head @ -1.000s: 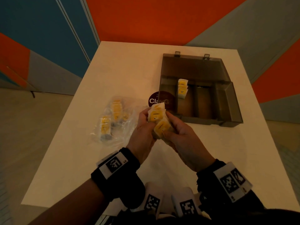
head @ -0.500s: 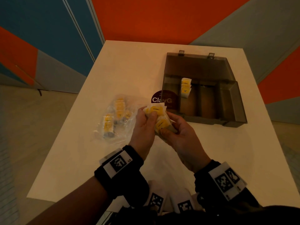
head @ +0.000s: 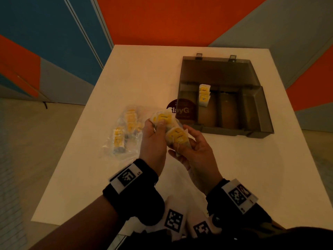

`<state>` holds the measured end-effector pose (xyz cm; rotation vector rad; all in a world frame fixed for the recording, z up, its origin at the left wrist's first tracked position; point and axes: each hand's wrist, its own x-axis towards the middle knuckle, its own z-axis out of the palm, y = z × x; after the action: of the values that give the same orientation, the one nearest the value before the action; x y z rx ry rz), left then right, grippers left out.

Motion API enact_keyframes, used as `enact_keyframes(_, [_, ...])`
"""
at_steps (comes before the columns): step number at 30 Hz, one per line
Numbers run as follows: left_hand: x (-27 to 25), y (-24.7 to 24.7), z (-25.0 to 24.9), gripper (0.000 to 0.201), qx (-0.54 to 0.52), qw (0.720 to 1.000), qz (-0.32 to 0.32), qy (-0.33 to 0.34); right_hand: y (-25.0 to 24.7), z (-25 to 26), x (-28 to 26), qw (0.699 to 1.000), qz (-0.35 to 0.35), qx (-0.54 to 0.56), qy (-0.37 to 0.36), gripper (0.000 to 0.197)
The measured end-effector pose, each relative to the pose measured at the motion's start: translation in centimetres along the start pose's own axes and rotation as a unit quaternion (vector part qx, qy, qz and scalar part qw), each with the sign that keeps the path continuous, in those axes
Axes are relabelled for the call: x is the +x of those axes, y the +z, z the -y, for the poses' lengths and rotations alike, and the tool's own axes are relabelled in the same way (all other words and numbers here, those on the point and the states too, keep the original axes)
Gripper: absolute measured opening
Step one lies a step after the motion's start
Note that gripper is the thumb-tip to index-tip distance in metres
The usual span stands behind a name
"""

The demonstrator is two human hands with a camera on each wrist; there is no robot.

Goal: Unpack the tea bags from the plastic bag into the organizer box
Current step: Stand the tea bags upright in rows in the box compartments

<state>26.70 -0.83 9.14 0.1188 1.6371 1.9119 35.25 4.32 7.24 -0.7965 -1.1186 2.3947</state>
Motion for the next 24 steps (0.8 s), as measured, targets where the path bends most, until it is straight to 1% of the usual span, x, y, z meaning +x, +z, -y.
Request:
enact_keyframes(2, [0.1, 0.0, 0.2, 0.011, -0.02, 1.0, -0.001, -0.023, -0.2, -0.3, 0.1, 1.0, -0.008, 0.001, 0.003, 0.027])
enact_keyframes(5, [0.1, 0.0, 0.4, 0.01, -0.019, 0.999, -0.013, -0.038, -0.3, -0.4, 0.0, 1.0, -0.005, -0.028, 0.0, 0.018])
enact_keyframes(6, [0.1, 0.1, 0.5, 0.011, -0.029, 0.998, -0.016, -0.05, -0.3, -0.4, 0.0, 0.999, -0.006, -0.049, -0.01, 0.014])
enact_keyframes(8, [0.1, 0.2, 0.5, 0.021, -0.055, 0.995, -0.017, -0.08, -0.3, -0.3, 0.1, 0.994, -0.014, -0.107, -0.034, 0.007])
enact_keyframes(10, [0.2, 0.3, 0.5, 0.029, -0.074, 0.992, -0.017, -0.104, -0.2, -0.1, 0.2, 0.987, -0.028, -0.149, -0.052, 0.005])
enact_keyframes(13, [0.5, 0.1, 0.6, 0.021, -0.107, 0.987, -0.013, -0.123, 0.0, 0.1, 0.3, 0.981, -0.044, -0.177, -0.07, 0.007])
enact_keyframes(14, [0.7, 0.1, 0.4, 0.019, -0.125, 0.984, -0.011, -0.129, 0.1, 0.2, 0.3, 0.98, -0.049, -0.18, -0.075, 0.009])
enact_keyframes(16, [1.0, -0.2, 0.2, 0.021, -0.173, 0.974, -0.003, -0.148, 0.2, 0.3, 0.3, 0.98, -0.058, -0.177, -0.076, 0.013])
enact_keyframes(19, [1.5, -0.7, -0.1, 0.038, -0.223, 0.958, 0.006, -0.182, 0.4, 0.9, 0.4, 0.985, -0.062, -0.152, -0.057, 0.014])
enact_keyframes(20, [1.7, -0.8, -0.2, 0.041, -0.232, 0.953, 0.008, -0.193, 0.5, 1.1, 0.5, 0.987, -0.067, -0.138, -0.057, 0.013])
enact_keyframes(22, [2.1, -1.1, -0.3, 0.043, -0.25, 0.945, 0.019, -0.208, 0.6, 1.7, 0.4, 0.991, -0.065, -0.098, -0.065, 0.003])
enact_keyframes(24, [2.3, -1.4, -0.6, 0.043, -0.255, 0.943, 0.036, -0.209, 0.9, 2.3, 0.2, 0.992, -0.045, -0.087, -0.077, 0.012])
